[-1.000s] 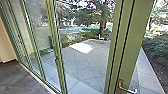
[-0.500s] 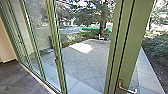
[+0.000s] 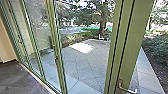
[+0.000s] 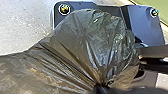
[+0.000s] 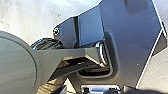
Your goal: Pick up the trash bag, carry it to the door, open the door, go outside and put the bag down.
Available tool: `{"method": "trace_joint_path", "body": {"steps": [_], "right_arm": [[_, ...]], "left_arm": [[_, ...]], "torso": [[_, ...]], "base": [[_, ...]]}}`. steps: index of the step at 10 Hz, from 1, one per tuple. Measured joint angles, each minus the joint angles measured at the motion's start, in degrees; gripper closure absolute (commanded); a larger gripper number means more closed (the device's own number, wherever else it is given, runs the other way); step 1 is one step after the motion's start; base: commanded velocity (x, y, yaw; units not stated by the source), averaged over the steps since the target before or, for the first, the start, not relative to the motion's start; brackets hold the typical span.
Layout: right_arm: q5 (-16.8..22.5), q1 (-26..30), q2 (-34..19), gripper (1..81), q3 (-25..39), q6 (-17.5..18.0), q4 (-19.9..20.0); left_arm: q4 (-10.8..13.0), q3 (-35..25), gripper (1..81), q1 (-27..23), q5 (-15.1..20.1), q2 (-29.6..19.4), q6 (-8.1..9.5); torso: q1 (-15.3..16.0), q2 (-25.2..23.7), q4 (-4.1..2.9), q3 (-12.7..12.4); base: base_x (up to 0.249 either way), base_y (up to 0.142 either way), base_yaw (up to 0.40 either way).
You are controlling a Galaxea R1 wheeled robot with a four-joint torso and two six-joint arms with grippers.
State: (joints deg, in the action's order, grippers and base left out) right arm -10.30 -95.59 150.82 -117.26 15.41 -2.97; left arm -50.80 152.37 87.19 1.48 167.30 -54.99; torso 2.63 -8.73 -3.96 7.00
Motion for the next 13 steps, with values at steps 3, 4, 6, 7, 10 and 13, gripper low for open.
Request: {"method": "trace_joint_path", "body": {"steps": [3, 4, 6, 7, 10, 13], "right_arm": [[-0.5, 0.0, -6.8, 1.0, 11.0, 0.0, 0.0], [-0.6, 0.0, -9.6, 1.0, 14.7, 0.0, 0.0], [-0.7, 0.3, -14.4, 1.0, 20.6, 0.0, 0.0], [-0.9, 0.6, -17.2, 1.0, 23.4, 0.0, 0.0], [-1.2, 1.6, -23.8, 1.0, 30.4, 0.0, 0.1], [-1.3, 3.1, -29.1, 1.0, 36.8, 0.1, 0.1]], "left_arm": [[-3.3, -0.1, 81.1, 0.0, 2.7, -1.1, 0.61], [-3.3, 0.1, 81.1, 0.0, 3.0, -2.1, 0.34], [-3.3, 0.4, 81.1, 0.0, 2.8, -2.9, 0.76], [-3.5, 0.4, 81.1, 0.0, 2.1, -2.4, 0.83], [-3.3, 1.0, 81.1, 0.4, 1.0, -1.6, 7.50], [0.2, 2.7, 81.1, 0.9, -0.2, -1.6, 20.27]], "torso": [[0.0, 0.0, 0.00, 0.0], [0.0, 0.0, 0.00, 0.0], [0.0, 0.0, 0.00, 0.0], [0.0, 0.0, 0.00, 0.0], [0.0, 0.0, 0.00, 0.0], [0.0, 0.0, 0.00, 0.0]], "base": [[0.000, 0.000, 0.000], [0.000, 0.000, 0.000], [0.000, 0.000, 0.000], [0.000, 0.000, 0.000], [0.000, 0.000, 0.000], [0.000, 0.000, 0.000]]}}
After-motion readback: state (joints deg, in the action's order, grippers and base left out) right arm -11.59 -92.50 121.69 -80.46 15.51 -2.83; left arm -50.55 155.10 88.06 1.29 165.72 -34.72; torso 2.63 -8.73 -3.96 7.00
